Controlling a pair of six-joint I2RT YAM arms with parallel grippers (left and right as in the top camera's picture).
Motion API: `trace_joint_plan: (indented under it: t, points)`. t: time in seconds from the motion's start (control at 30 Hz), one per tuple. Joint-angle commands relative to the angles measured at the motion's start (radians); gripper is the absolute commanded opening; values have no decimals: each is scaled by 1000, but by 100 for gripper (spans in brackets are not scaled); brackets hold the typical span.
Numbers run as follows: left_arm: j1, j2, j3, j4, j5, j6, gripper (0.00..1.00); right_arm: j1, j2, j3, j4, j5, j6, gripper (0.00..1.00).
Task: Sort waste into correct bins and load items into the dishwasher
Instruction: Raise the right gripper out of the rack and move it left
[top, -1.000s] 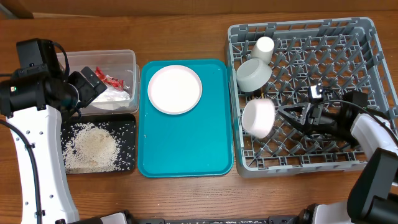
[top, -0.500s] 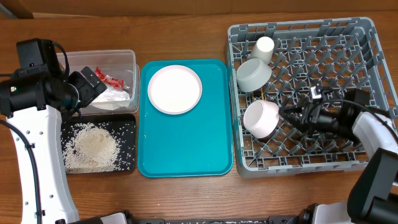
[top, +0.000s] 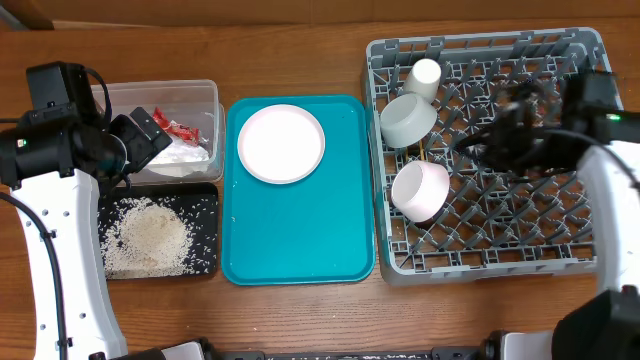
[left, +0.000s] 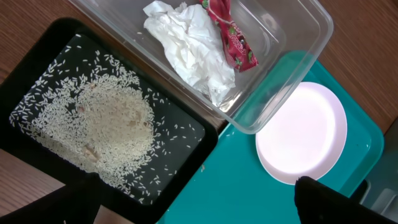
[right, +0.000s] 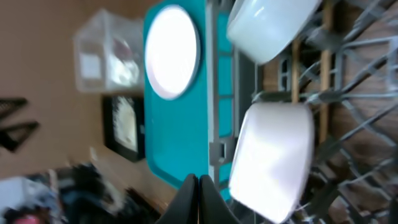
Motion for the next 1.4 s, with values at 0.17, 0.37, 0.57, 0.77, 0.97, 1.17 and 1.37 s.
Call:
trace_joint_plan:
  t: [0.17,0.37,0.57,0.77,0.97,1.17,1.37]
  points:
    - [2,5,-2,1,3,-3,100,322,-11,-6,12,569,198,4]
    - [2,5,-2,1,4,-3,100,422,-9,-26,16,702,291,4]
    - [2,5,-2,1,4,-3,100,429,-5,-36,27,703,320,4]
    - [2,5,-2,1,3,-3,100,429,-5,-36,1,811,369,4]
    - [2,5,-2,1,3,-3,100,429,-5,-36,-5,825,391,4]
    - [2,5,-2,1,3,-3,100,430,-5,-36,89,525,390,4]
    - [2,5,-2,1,3,-3,100,474,1,-38,134,512,390,4]
